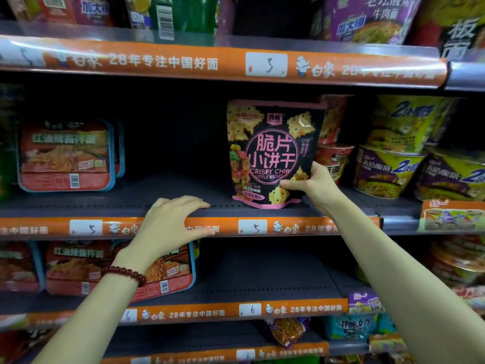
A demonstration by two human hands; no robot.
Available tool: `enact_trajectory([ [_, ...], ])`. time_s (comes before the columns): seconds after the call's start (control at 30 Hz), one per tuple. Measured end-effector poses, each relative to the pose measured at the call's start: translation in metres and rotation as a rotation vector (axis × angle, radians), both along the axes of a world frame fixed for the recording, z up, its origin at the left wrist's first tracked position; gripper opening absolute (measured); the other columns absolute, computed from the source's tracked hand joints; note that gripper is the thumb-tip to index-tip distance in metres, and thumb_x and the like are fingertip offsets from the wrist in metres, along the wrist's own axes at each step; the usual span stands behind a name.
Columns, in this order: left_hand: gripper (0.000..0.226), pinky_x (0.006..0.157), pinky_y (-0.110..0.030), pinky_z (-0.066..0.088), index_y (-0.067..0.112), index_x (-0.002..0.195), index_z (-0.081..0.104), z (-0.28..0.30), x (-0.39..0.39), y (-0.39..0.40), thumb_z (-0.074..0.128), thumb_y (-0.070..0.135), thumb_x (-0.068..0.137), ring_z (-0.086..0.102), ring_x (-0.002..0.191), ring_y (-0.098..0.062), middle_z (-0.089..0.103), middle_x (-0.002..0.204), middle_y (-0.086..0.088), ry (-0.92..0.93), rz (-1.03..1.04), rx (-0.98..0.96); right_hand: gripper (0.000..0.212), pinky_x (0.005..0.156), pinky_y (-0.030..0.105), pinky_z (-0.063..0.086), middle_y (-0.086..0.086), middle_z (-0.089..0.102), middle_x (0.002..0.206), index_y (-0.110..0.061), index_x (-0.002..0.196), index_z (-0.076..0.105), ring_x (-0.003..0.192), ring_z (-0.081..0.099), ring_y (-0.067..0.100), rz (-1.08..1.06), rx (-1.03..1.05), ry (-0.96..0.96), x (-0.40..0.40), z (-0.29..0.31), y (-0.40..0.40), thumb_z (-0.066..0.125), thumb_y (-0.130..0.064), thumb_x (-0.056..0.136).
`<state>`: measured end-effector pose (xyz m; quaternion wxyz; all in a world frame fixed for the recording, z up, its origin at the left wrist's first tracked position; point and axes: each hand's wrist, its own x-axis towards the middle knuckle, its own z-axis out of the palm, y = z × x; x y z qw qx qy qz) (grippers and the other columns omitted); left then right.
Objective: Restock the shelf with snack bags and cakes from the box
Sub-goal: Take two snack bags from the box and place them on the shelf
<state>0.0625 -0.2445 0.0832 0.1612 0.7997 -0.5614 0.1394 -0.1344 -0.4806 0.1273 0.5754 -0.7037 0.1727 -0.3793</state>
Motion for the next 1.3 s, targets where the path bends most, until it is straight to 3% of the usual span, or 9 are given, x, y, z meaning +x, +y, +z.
enact_trajectory([
  [0.2, 0.101, 0.103, -0.035, 0.031, 0.038, 0.13, 0.052, 0.001, 0.001, -0.001, 0.018, 0.097, 0.055, 0.051, 0.12, -0.012, 0.051, 0.137, 0.015, 0.022, 0.014, 0.013, 0.044, 0.082, 0.034, 0.057, 0.007, 0.072, 0.102, -0.015, 0.1, 0.065, 0.095, 0.07, 0.022, -0.001, 0.025, -0.007, 0.008, -0.003, -0.005, 0.074, 0.014, 0.068],
  [0.33, 0.086, 0.103, -0.035, 0.032, 0.036, 0.13, 0.051, 0.002, 0.0, -0.002, 0.029, 0.083, 0.062, 0.051, 0.121, -0.012, 0.05, 0.137, 0.014, 0.018, 0.015, 0.016, 0.045, 0.081, 0.032, 0.057, 0.003, 0.073, 0.099, -0.017, 0.1, 0.064, 0.092, 0.071, 0.017, -0.002, 0.026, 0.009, 0.007, -0.004, -0.006, 0.075, 0.013, 0.068],
  [0.53, 0.088, 0.104, -0.038, 0.032, 0.035, 0.132, 0.05, 0.007, -0.006, 0.0, 0.029, 0.082, 0.06, 0.05, 0.123, -0.015, 0.049, 0.139, 0.012, 0.062, 0.028, 0.039, 0.046, 0.074, 0.023, 0.057, 0.001, 0.072, 0.1, -0.013, 0.106, 0.061, 0.088, 0.07, 0.009, -0.048, -0.027, 0.052, 0.001, -0.002, -0.004, 0.078, 0.007, 0.068],
  [0.7, 0.065, 0.103, -0.039, 0.035, 0.034, 0.132, 0.05, 0.013, -0.01, -0.002, 0.061, 0.066, 0.076, 0.049, 0.123, -0.014, 0.048, 0.139, 0.012, 0.102, 0.036, 0.064, 0.051, 0.074, 0.021, 0.057, 0.0, 0.071, 0.102, -0.011, 0.113, 0.059, 0.09, 0.07, 0.009, -0.09, -0.068, 0.048, -0.003, -0.002, -0.003, 0.08, 0.003, 0.068],
  [0.9, 0.048, 0.09, -0.037, 0.046, 0.032, 0.125, 0.055, 0.021, -0.028, -0.011, 0.059, 0.056, 0.083, 0.053, 0.114, -0.015, 0.057, 0.124, 0.01, 0.142, 0.044, -0.029, 0.061, 0.087, 0.036, 0.055, 0.007, 0.067, 0.106, -0.011, 0.122, 0.054, 0.096, 0.067, 0.022, -0.182, -0.143, 0.149, -0.021, -0.002, -0.01, 0.084, -0.011, 0.068],
  [1.0, 0.038, 0.083, -0.034, 0.051, 0.03, 0.118, 0.06, 0.023, -0.052, -0.027, 0.06, 0.049, 0.085, 0.057, 0.103, -0.012, 0.062, 0.108, 0.01, 0.134, -0.04, -0.141, 0.059, 0.083, 0.029, 0.054, 0.007, 0.065, 0.103, -0.011, 0.125, 0.054, 0.091, 0.066, 0.019, -0.239, -0.204, 0.205, -0.044, 0.002, -0.01, 0.081, -0.013, 0.073],
  [1.13, 0.028, 0.088, -0.029, 0.048, 0.021, 0.108, 0.068, 0.027, -0.099, -0.064, 0.066, 0.036, 0.085, 0.059, 0.099, -0.01, 0.064, 0.103, 0.011, 0.163, -0.243, -0.182, 0.036, 0.079, 0.027, 0.055, 0.0, 0.07, 0.095, -0.018, 0.107, 0.065, 0.085, 0.067, 0.011, -0.334, -0.339, 0.28, -0.092, -0.001, -0.013, 0.08, -0.021, 0.074],
  [1.3, 0.027, 0.085, -0.038, 0.049, 0.016, 0.103, 0.069, 0.024, -0.169, -0.118, 0.067, 0.036, 0.085, 0.062, 0.095, -0.021, 0.067, 0.101, -0.003, 0.11, -0.435, -0.112, 0.026, 0.076, 0.025, 0.053, 0.002, 0.071, 0.088, -0.013, 0.097, 0.07, 0.08, 0.066, 0.012, -0.454, -0.433, 0.393, -0.172, -0.011, -0.022, 0.08, -0.019, 0.075],
])
